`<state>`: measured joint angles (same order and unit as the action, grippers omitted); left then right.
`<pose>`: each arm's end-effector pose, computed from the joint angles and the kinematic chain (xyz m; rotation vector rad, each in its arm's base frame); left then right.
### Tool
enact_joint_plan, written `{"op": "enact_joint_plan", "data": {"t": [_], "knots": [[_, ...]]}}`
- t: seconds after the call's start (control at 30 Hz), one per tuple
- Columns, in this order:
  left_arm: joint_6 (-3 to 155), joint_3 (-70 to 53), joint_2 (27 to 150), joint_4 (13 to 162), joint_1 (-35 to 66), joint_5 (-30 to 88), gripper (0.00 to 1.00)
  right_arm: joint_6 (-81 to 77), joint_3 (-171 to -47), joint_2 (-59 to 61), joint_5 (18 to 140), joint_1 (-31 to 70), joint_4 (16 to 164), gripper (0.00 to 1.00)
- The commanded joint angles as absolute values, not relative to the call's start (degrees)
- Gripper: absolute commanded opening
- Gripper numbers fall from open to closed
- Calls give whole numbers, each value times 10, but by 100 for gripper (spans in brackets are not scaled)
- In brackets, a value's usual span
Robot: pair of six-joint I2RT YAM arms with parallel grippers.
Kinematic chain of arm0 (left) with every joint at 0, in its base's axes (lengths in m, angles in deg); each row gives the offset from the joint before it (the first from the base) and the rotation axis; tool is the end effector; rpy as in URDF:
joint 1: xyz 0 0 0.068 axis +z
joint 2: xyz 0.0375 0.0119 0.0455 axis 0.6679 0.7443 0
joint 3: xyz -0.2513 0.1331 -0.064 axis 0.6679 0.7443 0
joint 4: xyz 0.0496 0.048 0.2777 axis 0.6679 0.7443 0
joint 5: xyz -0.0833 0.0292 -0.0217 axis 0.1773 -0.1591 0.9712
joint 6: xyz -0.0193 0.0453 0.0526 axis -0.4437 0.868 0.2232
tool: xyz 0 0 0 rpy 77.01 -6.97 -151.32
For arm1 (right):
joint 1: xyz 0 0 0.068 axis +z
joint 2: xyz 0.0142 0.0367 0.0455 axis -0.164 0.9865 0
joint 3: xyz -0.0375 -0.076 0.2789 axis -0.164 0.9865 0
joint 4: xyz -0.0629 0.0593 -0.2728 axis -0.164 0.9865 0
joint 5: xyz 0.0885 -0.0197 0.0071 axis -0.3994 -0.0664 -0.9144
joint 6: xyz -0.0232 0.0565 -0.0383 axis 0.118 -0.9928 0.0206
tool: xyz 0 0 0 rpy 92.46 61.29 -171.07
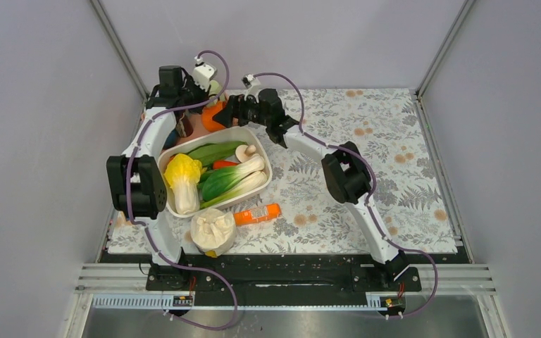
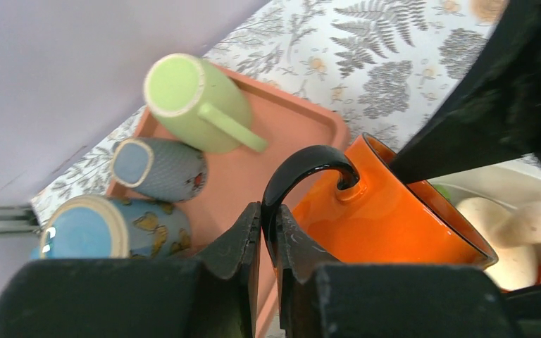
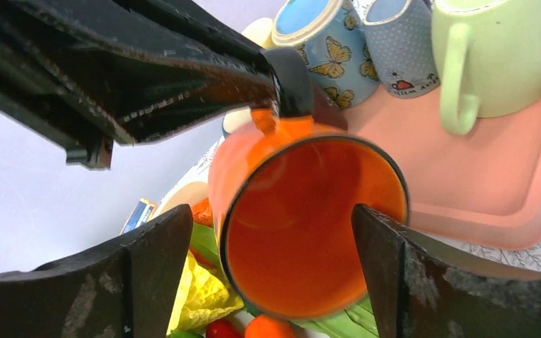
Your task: Turn the mug right side up
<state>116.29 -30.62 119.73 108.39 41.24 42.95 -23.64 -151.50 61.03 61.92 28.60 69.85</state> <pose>0.4890 -0.0284 0.3173 0.7424 1.9359 -0.1183 0.4893 0.4149 0.2345 -0.5095 1.6994 1.2231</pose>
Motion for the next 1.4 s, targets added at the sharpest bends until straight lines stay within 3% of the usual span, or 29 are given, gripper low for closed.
{"op": "enact_joint_plan", "data": {"t": [0.0, 0.2, 0.23, 0.4, 0.6, 0.63, 0.67, 1.03, 1.37], "knots": [[1148, -326, 1158, 1069, 400, 487, 0, -225, -1567, 632, 589, 297, 711, 84], [1134, -329, 1157, 1085, 388, 499, 0, -224, -1554, 613, 551, 302, 710, 8], [1134, -331, 1157, 1092, 387, 499, 0, -212, -1525, 591, 566, 303, 708, 0], [1133, -377, 1160, 1164, 387, 483, 4, -130, -1324, 428, 677, 300, 642, 0], [1125, -430, 1140, 1251, 388, 469, 82, -38, -1218, 280, 728, 287, 706, 0], [1125, -436, 1136, 1263, 388, 467, 93, -29, -1205, 260, 738, 283, 721, 0], [1126, -440, 1132, 1275, 389, 465, 98, -19, -1194, 239, 748, 278, 737, 0], [1151, -393, 1083, 1315, 395, 428, 99, 87, -1131, 65, 965, 171, 993, 0], [1159, -311, 1054, 1316, 403, 403, 99, 78, -1091, 37, 1005, 13, 1109, 0]]}}
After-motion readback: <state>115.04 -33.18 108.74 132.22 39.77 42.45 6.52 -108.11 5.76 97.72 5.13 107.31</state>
